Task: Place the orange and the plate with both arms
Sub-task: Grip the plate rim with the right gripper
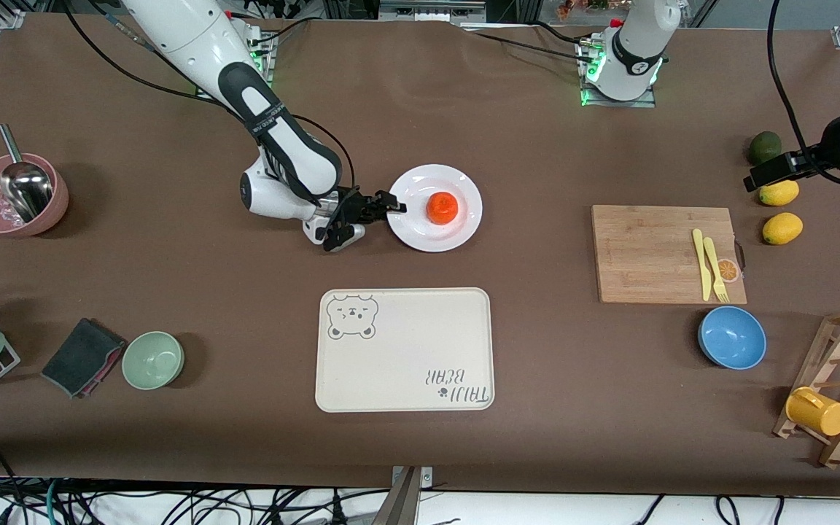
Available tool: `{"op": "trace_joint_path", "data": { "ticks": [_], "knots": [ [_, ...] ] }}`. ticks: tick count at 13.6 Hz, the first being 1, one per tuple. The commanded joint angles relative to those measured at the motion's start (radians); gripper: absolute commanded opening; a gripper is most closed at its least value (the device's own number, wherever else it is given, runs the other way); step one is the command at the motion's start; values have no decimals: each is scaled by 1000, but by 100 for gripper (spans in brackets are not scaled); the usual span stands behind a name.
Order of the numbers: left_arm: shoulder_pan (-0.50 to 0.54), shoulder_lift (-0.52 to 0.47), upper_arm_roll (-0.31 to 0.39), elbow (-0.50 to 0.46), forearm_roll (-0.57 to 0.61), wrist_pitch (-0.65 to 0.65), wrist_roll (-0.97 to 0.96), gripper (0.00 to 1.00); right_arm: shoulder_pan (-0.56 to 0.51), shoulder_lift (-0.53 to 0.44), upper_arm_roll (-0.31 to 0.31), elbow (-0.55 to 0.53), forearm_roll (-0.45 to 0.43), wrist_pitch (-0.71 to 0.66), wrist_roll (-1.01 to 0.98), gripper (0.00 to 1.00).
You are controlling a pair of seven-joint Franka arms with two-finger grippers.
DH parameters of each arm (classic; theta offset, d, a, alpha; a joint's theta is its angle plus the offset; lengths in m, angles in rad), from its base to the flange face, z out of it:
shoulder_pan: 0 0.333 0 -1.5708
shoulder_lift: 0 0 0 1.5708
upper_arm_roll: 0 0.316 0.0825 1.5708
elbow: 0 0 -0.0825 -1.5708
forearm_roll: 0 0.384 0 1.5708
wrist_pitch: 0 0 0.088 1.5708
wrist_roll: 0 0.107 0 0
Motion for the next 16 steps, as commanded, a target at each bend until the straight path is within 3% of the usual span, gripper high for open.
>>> {"op": "trace_joint_path", "data": {
  "ticks": [1,3,9,14,16],
  "knots": [
    [-15,5,0,9,5,-19,-15,100,-1,9,6,14,28,10,-32,14],
    [-14,6,1,23,5,-18,-12,100,-2,9,4,19,27,5,-34,0],
    [-6,6,6,74,2,-13,-2,100,-10,-29,-2,85,11,-5,-19,0],
    [-14,5,1,75,13,-10,-12,100,-99,52,-13,296,-1,-7,41,0],
    [-17,5,-2,75,11,-9,-14,100,-99,124,-39,428,-112,-7,210,0]
  ]
}}
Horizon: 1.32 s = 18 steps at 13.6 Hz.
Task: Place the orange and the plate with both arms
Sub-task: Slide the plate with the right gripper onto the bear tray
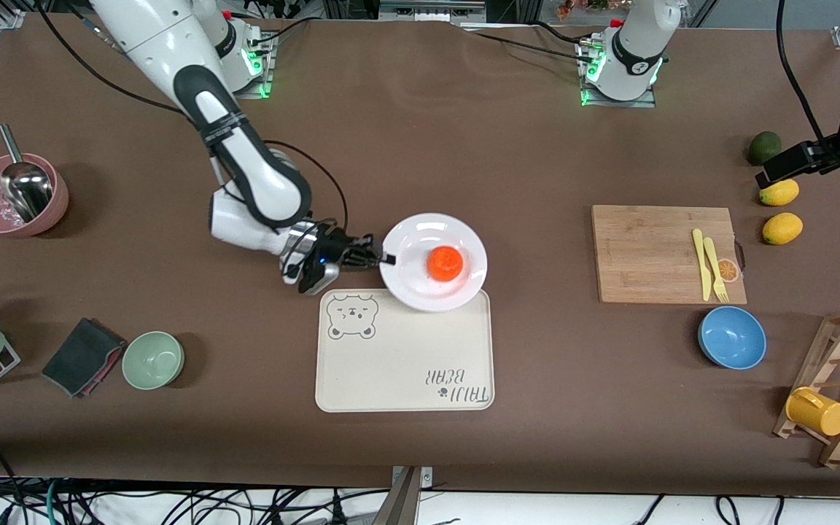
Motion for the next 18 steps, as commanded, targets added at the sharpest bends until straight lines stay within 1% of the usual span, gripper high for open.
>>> {"op": "trace_joint_path", "data": {
  "ticks": [1,2,3,6,7,9,10,11,12,13,14,16,17,18],
  "knots": [
    [-10,4,-1,20,9,-4,2,100,-1,129,-11,199,-142,-7,217,0],
    [-16,5,-1,20,12,15,4,100,-5,171,-15,249,-217,-7,268,0],
    [-15,-1,-4,4,16,35,4,100,-14,213,-25,306,-259,-7,299,0],
    [-12,-48,-29,-65,22,84,4,100,-30,325,-26,433,-259,-7,312,0],
    [-9,-62,-29,-87,22,88,4,100,-30,345,-26,455,-259,-7,312,0],
    [-4,-102,-30,-144,22,111,4,100,-28,354,-26,454,-261,-6,309,0],
    [-1,-110,-29,-154,22,122,4,100,-27,354,-26,452,-262,-6,309,0],
    [0,-108,-27,-153,21,122,4,100,-22,354,-26,452,-264,-6,312,31],
    [0,-105,-27,-150,21,122,3,100,-16,353,-26,452,-270,-6,313,96],
    [0,-105,-27,-148,18,122,3,100,-13,345,-26,449,-302,-6,312,100],
    [0,-102,-27,-145,18,124,3,100,-10,341,-26,443,-369,-7,313,100],
    [-1,-99,-27,-142,12,124,3,100,-11,316,-28,419,-469,-7,335,100],
    [0,-99,-27,-142,10,125,3,100,-11,299,-28,406,-527,-7,364,100],
    [0,-99,-27,-142,9,125,3,100,-10,284,-31,399,-617,-9,412,100]
  ]
}}
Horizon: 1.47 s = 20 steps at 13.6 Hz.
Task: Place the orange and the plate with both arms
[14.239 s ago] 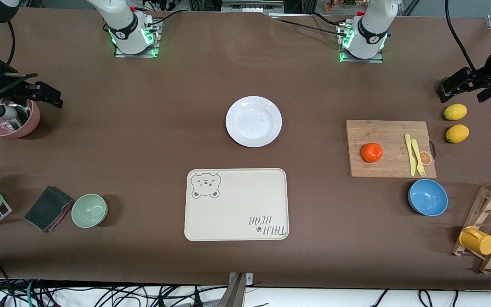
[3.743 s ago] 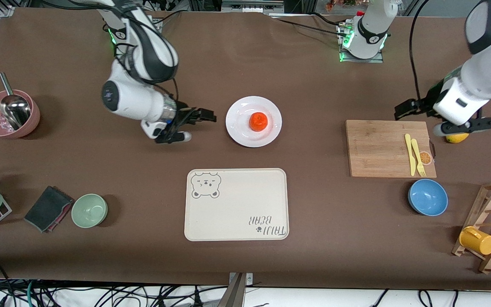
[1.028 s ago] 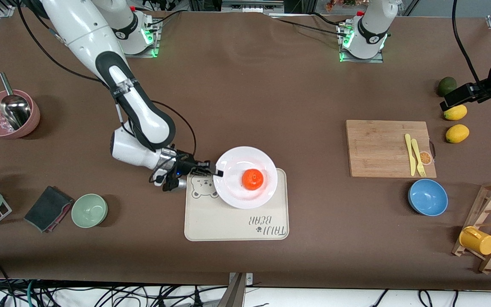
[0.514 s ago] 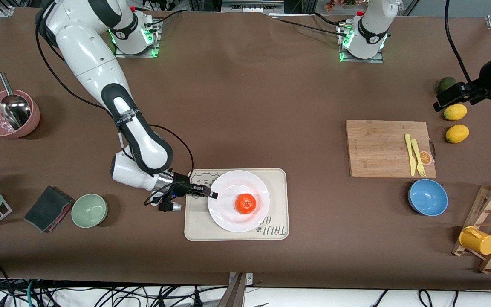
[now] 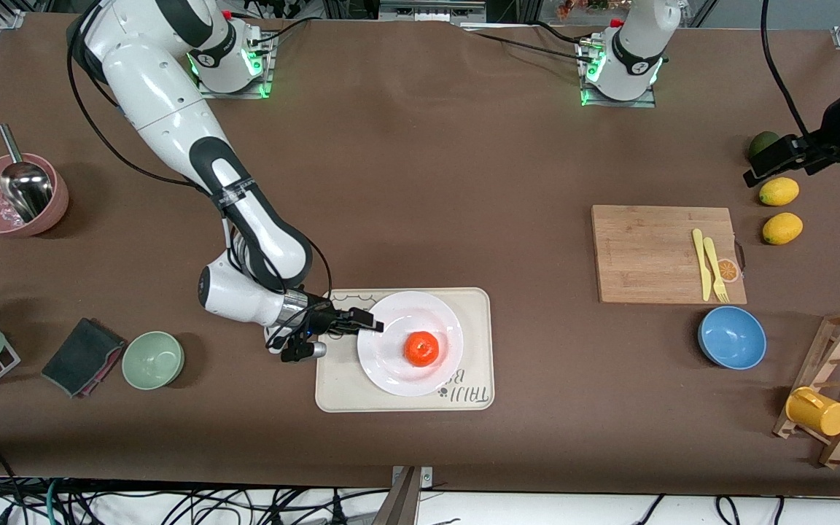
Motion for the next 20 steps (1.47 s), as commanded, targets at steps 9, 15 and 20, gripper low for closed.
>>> {"op": "trace_joint_path", "data": {
  "ticks": [9,15,20],
  "knots": [
    [-12,-22,-24,-17,11,16,-10,100,-5,-281,-68,-26,-1011,-480,384,100],
    [-12,-22,-31,-17,14,16,-12,100,-14,-535,-209,-4,-1005,-815,377,100],
    [-12,-22,-29,-19,14,14,-13,100,-39,-742,-314,-49,-812,-973,386,100]
  ]
}}
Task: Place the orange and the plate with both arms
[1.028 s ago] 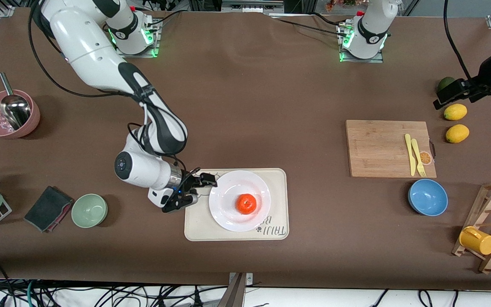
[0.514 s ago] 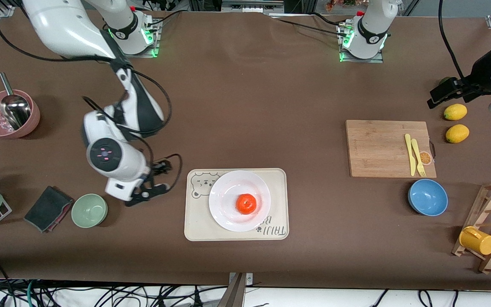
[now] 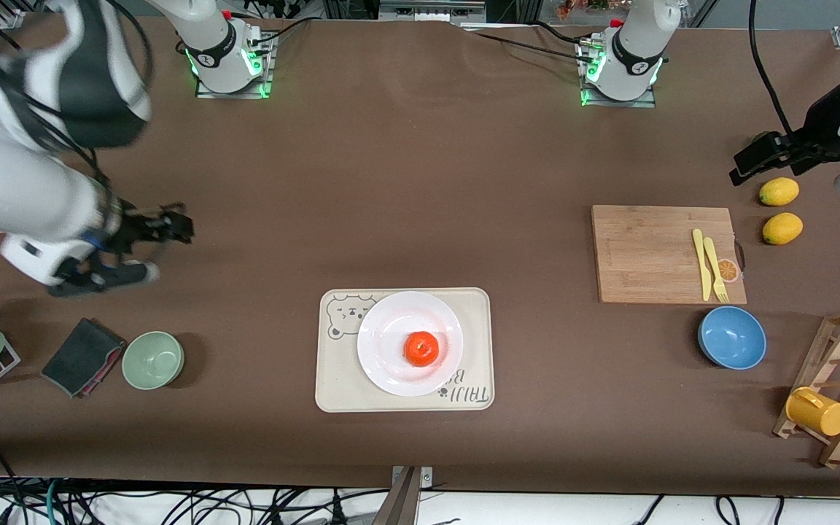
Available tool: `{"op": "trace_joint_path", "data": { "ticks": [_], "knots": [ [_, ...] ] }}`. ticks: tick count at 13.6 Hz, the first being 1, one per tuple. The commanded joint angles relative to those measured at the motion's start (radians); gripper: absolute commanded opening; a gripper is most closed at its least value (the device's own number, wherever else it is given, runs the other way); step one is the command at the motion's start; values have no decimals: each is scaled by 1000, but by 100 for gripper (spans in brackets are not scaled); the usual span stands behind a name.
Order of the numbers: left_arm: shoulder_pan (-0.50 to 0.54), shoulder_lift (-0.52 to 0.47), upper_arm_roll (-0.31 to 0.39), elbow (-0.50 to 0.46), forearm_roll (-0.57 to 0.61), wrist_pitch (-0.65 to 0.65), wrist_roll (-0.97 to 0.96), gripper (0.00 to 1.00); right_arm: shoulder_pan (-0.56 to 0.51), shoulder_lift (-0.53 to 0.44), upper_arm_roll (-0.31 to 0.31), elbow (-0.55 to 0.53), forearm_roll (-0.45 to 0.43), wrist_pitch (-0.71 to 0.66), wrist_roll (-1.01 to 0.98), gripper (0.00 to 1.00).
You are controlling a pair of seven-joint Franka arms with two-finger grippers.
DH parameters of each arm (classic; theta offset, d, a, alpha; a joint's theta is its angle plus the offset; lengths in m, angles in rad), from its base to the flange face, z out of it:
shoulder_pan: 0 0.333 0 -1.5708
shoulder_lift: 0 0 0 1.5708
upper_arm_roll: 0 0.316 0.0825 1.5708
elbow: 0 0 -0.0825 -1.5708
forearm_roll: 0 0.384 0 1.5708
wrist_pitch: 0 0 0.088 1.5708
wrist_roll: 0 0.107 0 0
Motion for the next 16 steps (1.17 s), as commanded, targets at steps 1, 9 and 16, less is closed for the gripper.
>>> {"op": "trace_joint_path", "data": {
  "ticks": [1,9,16],
  "knots": [
    [0,-20,-4,-18,15,10,-10,100,-21,-123,-13,-101,15,3,6,100],
    [0,-20,-4,-18,15,12,-10,100,-173,-381,80,-433,-2,157,3,100],
    [1,-20,-12,-18,15,4,-10,100,-131,-369,17,-425,12,161,15,100]
  ]
}}
